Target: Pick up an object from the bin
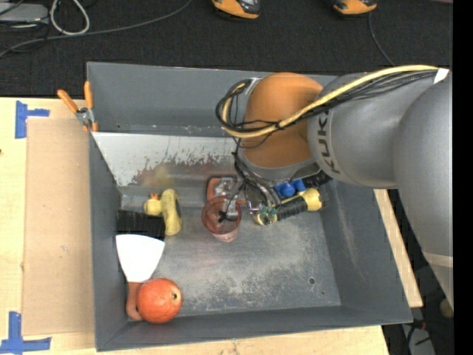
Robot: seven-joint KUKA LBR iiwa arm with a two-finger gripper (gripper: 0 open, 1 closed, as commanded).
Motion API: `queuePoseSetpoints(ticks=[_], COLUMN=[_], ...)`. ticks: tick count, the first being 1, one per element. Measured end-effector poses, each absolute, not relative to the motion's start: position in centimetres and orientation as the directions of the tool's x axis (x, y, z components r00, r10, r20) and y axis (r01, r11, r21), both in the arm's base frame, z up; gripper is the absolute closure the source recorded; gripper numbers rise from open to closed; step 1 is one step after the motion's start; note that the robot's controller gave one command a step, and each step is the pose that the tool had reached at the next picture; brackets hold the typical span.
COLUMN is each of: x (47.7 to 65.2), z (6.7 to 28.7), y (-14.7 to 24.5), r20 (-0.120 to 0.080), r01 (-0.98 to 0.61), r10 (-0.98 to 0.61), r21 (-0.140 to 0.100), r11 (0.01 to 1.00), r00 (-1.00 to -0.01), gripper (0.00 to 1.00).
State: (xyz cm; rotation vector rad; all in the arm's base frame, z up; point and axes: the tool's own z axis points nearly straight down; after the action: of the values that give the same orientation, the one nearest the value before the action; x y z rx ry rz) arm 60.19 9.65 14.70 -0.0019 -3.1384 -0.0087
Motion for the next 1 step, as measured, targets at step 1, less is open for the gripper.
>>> queuePoseSetpoints(ticks=[1], x=[58.19], z=[9.86], y=[7.22], r20=[0.017], r01=[0.133], r10=[0.132], r21=[0.002], r11=[0.991], r00=[-0.991], gripper=[1.0])
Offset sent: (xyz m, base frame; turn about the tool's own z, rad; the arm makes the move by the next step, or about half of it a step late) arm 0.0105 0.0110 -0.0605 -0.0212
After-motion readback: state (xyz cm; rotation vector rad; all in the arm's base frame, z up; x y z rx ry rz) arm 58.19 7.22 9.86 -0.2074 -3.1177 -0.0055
